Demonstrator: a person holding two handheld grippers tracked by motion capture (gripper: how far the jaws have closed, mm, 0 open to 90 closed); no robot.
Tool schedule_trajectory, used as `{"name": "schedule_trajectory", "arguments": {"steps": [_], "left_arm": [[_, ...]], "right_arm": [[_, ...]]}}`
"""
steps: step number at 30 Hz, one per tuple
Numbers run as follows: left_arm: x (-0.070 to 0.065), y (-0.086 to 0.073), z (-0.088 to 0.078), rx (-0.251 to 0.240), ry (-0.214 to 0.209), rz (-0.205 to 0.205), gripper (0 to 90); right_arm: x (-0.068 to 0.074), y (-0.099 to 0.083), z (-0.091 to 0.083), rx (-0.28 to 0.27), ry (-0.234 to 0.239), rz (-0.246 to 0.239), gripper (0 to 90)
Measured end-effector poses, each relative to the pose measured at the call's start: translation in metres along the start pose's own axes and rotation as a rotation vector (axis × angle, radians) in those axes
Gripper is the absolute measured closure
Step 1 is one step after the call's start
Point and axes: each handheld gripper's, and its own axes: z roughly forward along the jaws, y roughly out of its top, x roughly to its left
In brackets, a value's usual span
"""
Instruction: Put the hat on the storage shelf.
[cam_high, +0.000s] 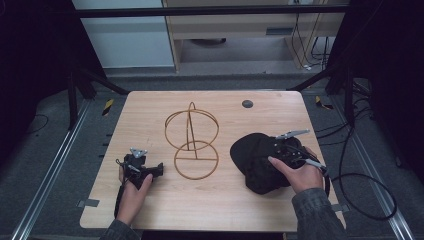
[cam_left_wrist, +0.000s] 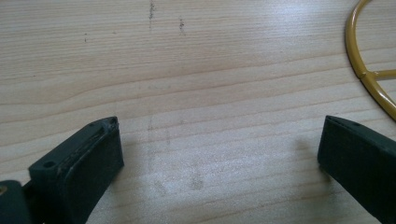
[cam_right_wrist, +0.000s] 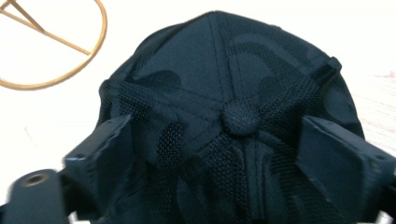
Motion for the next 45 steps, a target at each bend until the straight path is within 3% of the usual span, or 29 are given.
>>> {"name": "schedule_trajectory", "arguments": {"steps": [10, 19, 30, 38, 45], "left_arm": [[-0.001, 0.0, 0.0, 0.002, -0.002, 0.004, 0.0], [-0.001, 0.0, 0.0, 0.0, -0.004, 0.004, 0.0], [-0.001, 0.0, 0.0, 0.001, -0.004, 0.005, 0.0], [-0.001, 0.0, 0.0, 0.001, -0.004, 0.005, 0.0], [-0.001, 0.0, 0.0, 0.0, -0.004, 0.004, 0.0]], "right_arm": [[-0.005, -0.003, -0.001, 0.046, 0.028, 0.01, 43.8], [-0.014, -0.006, -0.002, 0.037, 0.079, 0.009, 75.0], [-0.02, 0.0, -0.011, 0.01, 0.109, -0.004, 85.5], [-0.026, 0.009, -0.027, -0.029, 0.138, 0.006, 86.3], [-0.027, 0.03, -0.055, -0.093, 0.16, -0.003, 86.3]]}}
